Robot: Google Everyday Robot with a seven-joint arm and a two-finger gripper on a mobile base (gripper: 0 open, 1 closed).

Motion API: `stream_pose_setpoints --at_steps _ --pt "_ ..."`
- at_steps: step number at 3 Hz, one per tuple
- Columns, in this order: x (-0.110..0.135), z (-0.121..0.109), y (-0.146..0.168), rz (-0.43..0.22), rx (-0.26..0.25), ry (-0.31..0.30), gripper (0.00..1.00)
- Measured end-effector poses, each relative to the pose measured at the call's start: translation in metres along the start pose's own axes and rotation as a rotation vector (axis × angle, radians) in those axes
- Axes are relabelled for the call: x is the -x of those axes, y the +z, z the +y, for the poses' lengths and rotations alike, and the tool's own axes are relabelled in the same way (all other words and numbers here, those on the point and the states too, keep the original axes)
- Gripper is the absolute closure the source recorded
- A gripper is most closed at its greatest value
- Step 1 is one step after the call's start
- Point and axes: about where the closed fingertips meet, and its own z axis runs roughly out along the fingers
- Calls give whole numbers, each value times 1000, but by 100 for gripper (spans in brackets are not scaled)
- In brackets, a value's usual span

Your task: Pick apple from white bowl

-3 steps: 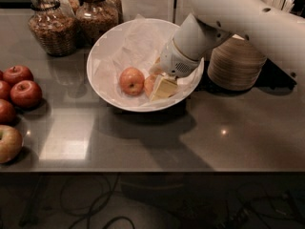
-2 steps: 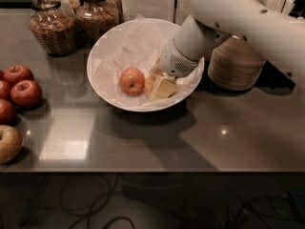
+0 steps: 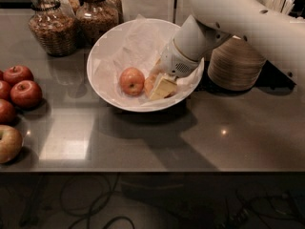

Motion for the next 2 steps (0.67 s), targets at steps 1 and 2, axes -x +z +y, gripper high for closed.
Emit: stream_pose_setpoints --at_steps 1,2 --pt "0 0 0 0 0 0 72" --pt "0 0 0 0 0 0 96"
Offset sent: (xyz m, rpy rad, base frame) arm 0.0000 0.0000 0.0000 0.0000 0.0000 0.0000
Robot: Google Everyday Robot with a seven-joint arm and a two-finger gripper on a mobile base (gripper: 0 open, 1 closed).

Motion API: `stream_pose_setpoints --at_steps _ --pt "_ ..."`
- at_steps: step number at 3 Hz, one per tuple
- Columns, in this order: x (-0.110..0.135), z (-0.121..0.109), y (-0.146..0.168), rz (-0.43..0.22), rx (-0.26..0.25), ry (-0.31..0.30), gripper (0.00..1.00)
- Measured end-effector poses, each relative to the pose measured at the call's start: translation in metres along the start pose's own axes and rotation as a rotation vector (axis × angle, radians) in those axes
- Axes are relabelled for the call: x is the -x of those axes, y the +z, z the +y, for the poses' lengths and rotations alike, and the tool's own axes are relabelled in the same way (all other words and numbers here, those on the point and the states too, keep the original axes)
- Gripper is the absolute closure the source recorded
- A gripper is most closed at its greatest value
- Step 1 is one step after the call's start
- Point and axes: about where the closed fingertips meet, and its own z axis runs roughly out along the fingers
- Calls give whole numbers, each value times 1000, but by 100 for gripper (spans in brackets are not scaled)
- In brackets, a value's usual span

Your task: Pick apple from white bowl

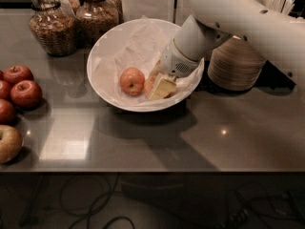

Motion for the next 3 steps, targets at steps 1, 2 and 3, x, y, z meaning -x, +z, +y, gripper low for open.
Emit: stream_pose_setpoints --at_steps 1,2,3 --pt "0 0 0 0 0 0 100" --pt "7 1 -4 -36 9 -18 100" --pt "35 0 -29 -130 9 -79 100"
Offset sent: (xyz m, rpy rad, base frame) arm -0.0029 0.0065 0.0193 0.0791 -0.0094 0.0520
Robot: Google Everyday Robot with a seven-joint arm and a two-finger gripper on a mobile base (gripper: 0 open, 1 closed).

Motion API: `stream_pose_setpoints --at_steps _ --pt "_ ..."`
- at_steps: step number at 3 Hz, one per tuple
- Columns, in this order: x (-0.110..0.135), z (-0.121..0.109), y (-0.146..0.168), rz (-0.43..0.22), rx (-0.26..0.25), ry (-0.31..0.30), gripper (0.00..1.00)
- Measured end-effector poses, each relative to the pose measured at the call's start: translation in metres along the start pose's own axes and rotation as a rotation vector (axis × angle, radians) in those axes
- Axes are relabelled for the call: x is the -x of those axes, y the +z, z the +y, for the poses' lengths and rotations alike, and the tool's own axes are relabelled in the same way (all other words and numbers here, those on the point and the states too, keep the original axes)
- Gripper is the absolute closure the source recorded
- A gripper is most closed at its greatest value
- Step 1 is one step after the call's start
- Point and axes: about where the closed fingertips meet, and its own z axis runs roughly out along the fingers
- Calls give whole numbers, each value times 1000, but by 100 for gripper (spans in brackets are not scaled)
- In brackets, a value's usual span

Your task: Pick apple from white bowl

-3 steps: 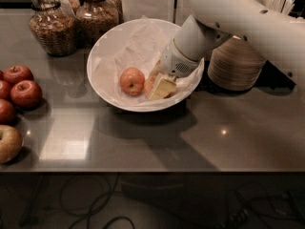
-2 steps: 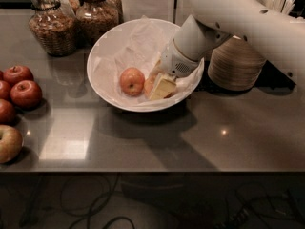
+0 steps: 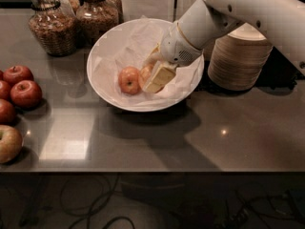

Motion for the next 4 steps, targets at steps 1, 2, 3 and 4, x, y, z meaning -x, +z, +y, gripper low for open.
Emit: stream_pose_setpoints --at_steps 1,2,3,4 --pt "43 -3 -34 -77 -21 -97 100" --pt "69 -9 -69 -164 -63 -154 100" --pt "70 -18 -104 -237 -114 -157 100" --pt "70 -18 -104 -237 -114 -157 100"
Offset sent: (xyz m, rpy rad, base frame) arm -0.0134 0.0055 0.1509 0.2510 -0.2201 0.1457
